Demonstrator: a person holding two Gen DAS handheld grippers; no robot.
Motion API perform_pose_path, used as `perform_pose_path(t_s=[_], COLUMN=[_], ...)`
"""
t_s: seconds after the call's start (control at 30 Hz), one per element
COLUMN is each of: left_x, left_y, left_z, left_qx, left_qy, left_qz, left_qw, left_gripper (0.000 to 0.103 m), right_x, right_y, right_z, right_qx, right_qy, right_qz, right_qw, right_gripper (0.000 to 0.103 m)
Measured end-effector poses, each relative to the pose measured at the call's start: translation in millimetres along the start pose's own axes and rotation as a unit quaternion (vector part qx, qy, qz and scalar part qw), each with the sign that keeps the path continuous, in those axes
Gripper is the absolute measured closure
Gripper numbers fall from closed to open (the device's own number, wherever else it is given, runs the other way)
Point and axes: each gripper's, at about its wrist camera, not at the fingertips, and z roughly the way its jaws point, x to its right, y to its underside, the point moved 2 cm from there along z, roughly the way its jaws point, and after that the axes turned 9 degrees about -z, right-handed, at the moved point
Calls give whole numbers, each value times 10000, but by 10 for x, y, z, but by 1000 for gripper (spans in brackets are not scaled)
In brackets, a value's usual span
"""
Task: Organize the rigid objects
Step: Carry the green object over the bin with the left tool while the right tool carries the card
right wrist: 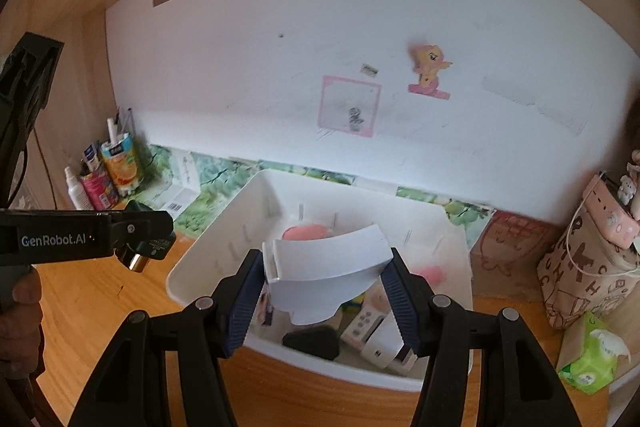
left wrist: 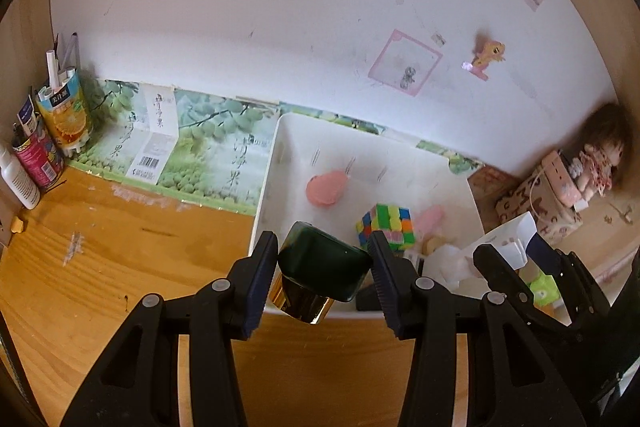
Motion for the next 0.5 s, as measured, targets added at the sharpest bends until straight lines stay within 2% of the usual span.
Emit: perform_pose_path(t_s=[0.2,0.5], left_x=[69,124], left_y=[-84,-155], left_z=[134,358], left_qx=[30,-260], left_qy=[-25,-23], left_qz=[-53,-78], left_qw=[10000,9996], left_gripper=[53,52], right_x=[193,333], right_y=[1,-2], right_z=[174,334], right_qx=[90,79], right_qy=[23,-20], right_qz=[134,343], right_qw=[9999,9994], right_gripper=[43,43])
